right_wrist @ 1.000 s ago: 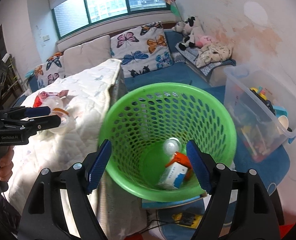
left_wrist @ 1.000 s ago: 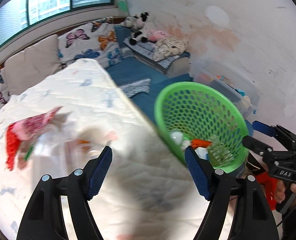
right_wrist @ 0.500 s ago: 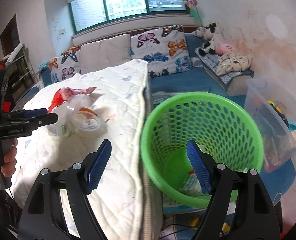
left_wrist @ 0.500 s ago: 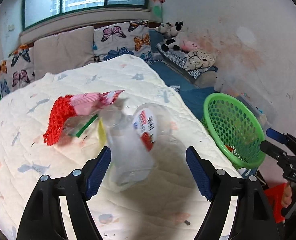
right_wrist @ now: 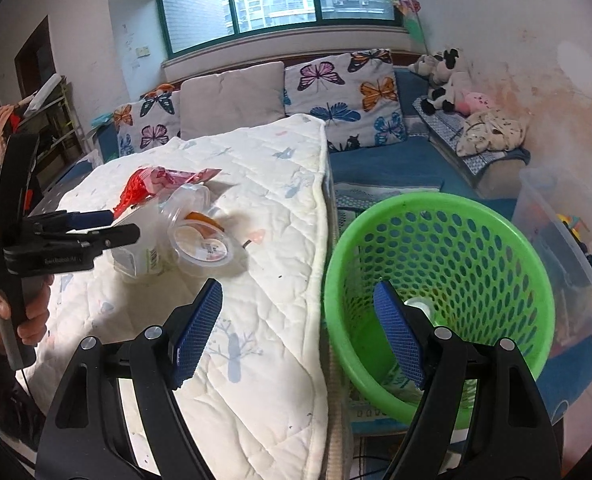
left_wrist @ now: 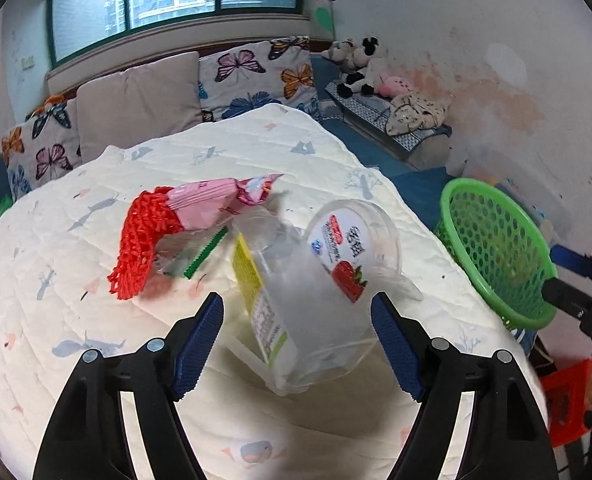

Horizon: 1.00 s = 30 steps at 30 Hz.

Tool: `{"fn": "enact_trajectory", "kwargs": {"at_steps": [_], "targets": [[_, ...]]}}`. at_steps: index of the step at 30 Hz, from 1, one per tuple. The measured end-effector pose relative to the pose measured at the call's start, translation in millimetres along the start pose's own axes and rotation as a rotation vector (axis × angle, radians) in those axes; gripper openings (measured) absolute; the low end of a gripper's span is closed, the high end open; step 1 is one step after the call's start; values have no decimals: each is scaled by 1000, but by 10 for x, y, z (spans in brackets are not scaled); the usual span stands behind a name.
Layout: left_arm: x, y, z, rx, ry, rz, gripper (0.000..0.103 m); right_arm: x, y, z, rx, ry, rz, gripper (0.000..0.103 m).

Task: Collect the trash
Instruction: 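Return both tools to the bed toward the bottle and yogurt cup, then grasp the clear bottle with the left tool while the right tool grasps the yogurt cup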

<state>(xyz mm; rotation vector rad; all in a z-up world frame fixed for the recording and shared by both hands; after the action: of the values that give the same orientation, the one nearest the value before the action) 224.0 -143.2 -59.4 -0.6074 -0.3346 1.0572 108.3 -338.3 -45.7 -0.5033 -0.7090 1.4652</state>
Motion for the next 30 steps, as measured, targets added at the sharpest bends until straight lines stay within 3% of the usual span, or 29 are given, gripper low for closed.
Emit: {"fn": "enact_trajectory", "kwargs": {"at_steps": [12, 14, 30], "targets": [[-126, 103, -161, -18, -101, -109, 70, 28, 19, -97, 21, -8, 1, 78], [-113, 104, -168, -14, -84, -101, 63, 45, 7, -118, 25, -12, 5, 78], [319, 111, 175, -65, 27, 8, 60, 525, -233, -340, 47, -108, 77, 78]]}}
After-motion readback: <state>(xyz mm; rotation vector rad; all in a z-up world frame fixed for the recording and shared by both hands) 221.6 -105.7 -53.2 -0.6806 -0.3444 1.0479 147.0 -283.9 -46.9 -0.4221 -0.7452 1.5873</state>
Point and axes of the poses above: each gripper's, at about its wrist camera, not at the fingertips, and z roughly against the way its jaws point, x to its left, y to its underside, the point moved 8 cm from there along -z, roughly the way its jaws point, and after that the axes turned 5 degrees about x, right-handed, at the moved point
